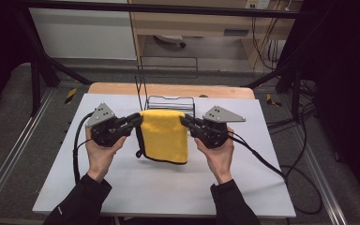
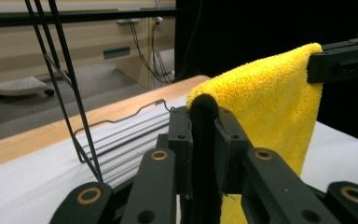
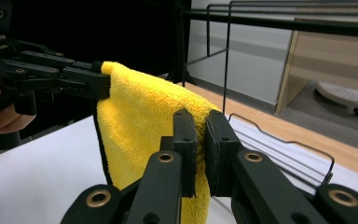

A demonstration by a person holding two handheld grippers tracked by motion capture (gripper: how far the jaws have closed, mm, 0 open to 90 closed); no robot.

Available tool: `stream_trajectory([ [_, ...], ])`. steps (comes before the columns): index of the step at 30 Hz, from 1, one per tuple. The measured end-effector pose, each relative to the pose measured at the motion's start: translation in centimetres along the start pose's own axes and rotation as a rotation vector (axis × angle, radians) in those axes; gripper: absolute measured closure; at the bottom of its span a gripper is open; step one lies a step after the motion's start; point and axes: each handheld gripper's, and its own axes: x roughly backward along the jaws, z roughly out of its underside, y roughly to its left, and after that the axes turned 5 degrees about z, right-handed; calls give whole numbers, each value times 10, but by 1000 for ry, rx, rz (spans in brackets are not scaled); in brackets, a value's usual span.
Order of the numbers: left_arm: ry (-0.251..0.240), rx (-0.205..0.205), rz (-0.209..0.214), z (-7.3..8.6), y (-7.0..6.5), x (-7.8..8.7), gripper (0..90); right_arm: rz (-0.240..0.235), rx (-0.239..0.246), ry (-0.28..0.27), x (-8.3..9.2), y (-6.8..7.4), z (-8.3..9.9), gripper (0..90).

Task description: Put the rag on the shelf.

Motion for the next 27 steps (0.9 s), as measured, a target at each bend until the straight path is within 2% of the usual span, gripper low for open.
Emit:
stream_trajectory([
  [13,-82,3,-21,-25,3,1,785,34,25,-65,1,-1,-29,844],
  [27,-140,-11,-32,-50,5,-3,787,76,47,-133,3,-5,-52,845],
])
